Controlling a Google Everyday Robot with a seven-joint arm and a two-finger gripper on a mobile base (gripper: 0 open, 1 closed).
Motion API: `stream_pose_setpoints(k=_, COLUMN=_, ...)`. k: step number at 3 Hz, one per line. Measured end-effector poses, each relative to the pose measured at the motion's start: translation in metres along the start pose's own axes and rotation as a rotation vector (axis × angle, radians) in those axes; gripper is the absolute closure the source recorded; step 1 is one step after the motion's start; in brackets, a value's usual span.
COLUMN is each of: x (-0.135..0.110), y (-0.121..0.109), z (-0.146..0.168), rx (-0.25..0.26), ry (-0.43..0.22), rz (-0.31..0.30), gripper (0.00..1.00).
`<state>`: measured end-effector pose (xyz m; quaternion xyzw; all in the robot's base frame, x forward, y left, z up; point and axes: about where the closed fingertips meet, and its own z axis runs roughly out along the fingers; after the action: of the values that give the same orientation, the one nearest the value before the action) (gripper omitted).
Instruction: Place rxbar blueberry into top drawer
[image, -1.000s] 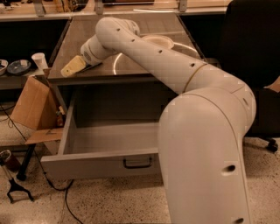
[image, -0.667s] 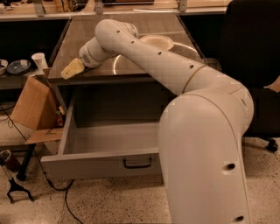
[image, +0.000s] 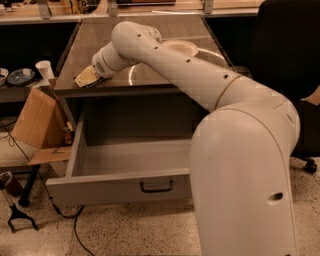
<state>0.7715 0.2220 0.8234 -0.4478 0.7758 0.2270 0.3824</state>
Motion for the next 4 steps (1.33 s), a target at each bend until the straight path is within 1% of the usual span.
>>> stream_pose_setpoints(k=1, x=-0.004, y=0.000, z=-0.003, rx=0.000, ry=0.000, rz=0.000, gripper=0.87)
stream_pose_setpoints(k=2, x=0.018, y=0.024, z=-0.041, rx=-0.029, ry=0.029, rz=-0.016, gripper=1.00)
stream_pose_setpoints(k=3, x=0.040, y=0.039, z=-0.061, rx=-0.060, ry=0.053, rz=-0.018, gripper=1.00)
stream_pose_setpoints(k=4, x=0.058, y=0.050, z=-0.087, rx=-0.082, ry=0.059, rz=-0.015, gripper=1.00)
